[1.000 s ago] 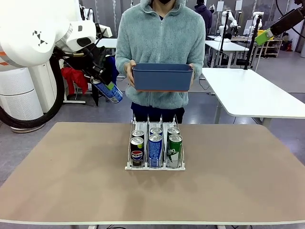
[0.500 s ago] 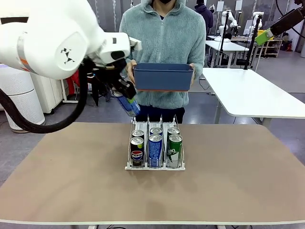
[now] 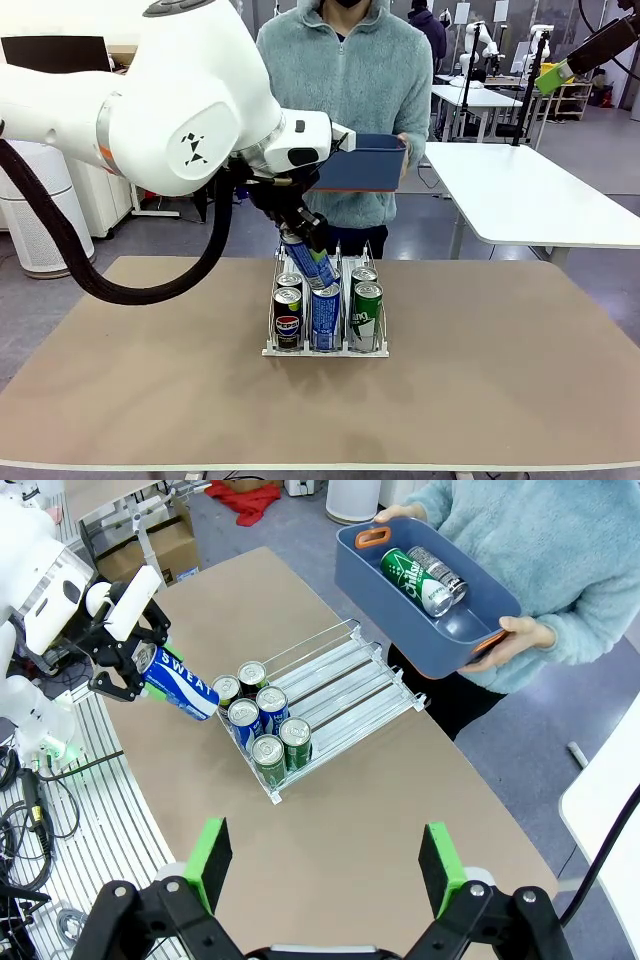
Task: Fill the beverage cans into the dispenser.
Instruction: Place the picked Ionic drink in the line of the Automatic Can Dispenser with the same cans.
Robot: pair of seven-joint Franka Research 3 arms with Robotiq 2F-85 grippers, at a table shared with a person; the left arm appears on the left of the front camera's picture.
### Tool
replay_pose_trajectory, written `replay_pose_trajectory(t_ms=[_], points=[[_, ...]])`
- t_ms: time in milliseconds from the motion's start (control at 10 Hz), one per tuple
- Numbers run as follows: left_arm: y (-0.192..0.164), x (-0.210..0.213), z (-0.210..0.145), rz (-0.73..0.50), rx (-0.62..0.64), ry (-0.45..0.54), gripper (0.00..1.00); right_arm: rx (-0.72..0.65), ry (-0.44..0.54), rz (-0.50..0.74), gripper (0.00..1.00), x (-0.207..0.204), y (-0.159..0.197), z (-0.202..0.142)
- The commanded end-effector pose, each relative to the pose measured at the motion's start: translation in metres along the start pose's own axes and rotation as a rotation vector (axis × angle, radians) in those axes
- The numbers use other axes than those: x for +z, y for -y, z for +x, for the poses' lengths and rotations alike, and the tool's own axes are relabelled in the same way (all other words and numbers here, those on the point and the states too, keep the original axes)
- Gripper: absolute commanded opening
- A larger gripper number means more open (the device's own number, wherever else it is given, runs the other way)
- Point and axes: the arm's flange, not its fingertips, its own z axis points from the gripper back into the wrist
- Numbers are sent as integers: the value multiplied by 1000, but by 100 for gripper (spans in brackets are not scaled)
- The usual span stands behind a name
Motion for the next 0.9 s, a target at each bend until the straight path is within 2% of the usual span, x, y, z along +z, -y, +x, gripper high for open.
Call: replay_pose_trajectory(t_ms=[0, 300, 500, 800], points=[[-1, 2, -3, 23, 16, -2, 57, 1, -3, 0, 100, -1, -1, 0], [0, -1, -1, -1, 2, -3, 57, 1, -3, 0, 100, -1, -1, 0], [25, -12, 11, 85, 48, -45, 57, 1, -3, 0, 100, -1, -1, 0], [54, -28, 4, 105, -16, -89, 57, 1, -3, 0, 100, -1, -1, 0]])
